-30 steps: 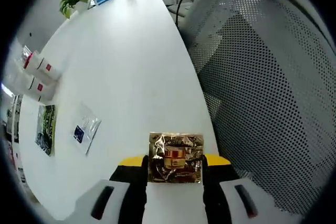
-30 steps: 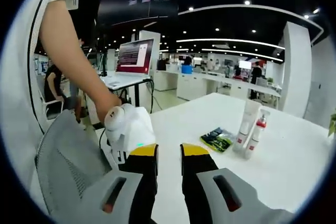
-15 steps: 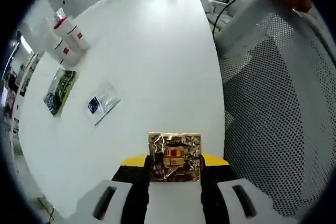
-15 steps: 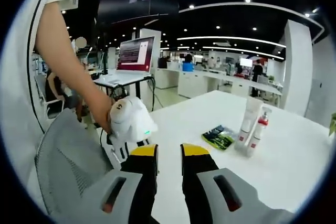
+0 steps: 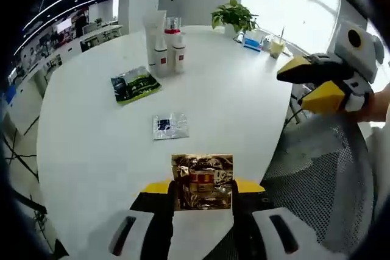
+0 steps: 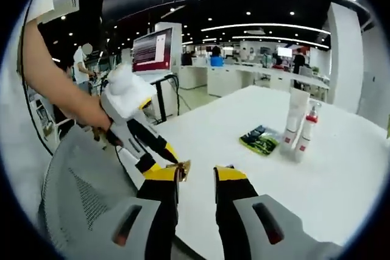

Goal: Arrange the skincare products in the storage area until every visible bottle or jar stands upright without overlapping.

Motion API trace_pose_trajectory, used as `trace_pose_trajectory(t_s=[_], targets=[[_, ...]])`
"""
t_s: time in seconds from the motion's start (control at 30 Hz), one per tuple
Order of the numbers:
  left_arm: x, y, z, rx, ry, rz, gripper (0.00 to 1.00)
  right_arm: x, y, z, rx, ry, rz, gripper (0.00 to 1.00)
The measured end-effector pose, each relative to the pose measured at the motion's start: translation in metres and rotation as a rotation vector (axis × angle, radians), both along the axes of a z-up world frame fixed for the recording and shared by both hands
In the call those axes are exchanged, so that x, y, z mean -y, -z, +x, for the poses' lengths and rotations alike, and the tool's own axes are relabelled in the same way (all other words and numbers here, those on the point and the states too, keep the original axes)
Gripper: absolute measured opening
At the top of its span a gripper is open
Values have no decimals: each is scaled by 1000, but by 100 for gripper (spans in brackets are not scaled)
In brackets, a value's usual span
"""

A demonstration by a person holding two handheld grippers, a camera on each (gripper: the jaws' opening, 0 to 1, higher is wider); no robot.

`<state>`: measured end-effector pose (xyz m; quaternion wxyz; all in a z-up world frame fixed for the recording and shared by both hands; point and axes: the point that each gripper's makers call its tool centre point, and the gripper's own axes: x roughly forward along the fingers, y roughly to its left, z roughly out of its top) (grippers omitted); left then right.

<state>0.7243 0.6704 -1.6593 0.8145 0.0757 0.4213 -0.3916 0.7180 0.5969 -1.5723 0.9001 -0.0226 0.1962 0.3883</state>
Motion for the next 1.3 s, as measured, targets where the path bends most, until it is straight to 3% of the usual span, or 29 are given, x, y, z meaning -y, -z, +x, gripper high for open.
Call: trace_pose_trajectory(t_s=[0.17,0.33,0.47,0.7,0.8,0.9,1.0,1.07,1.13,1.23,1.3], targets=[[15,-23,-4,54,-48,-88,38,0,-13,4,-63,43,158,27],[29,-42,-6,110,-79,-172,38,-1,-5,2,-156,55,183,21],[38,-53,-9,189,-42,-192,38,-3,-3,-2,-170,48,180,18],[46,-68,-10,270,-11,-230,38,0,-2,3,-173,76,179,17],[55,-77,-13,312,39,-244,38,-1,-2,2,-191,76,189,15],[63,-80,-14,381,126,-208,38,1,-2,1,-221,75,215,8],[70,-78,-15,384,149,-206,38,4,-2,1,-244,88,232,2],[71,-77,-13,391,148,-210,39,10,-1,5,-186,107,180,0],[73,-78,-14,352,126,-281,38,11,1,4,-187,114,160,0],[64,-78,-13,222,38,-431,38,9,-5,3,-190,91,204,0],[57,-79,-12,180,4,-478,39,7,-6,0,-227,73,247,0]])
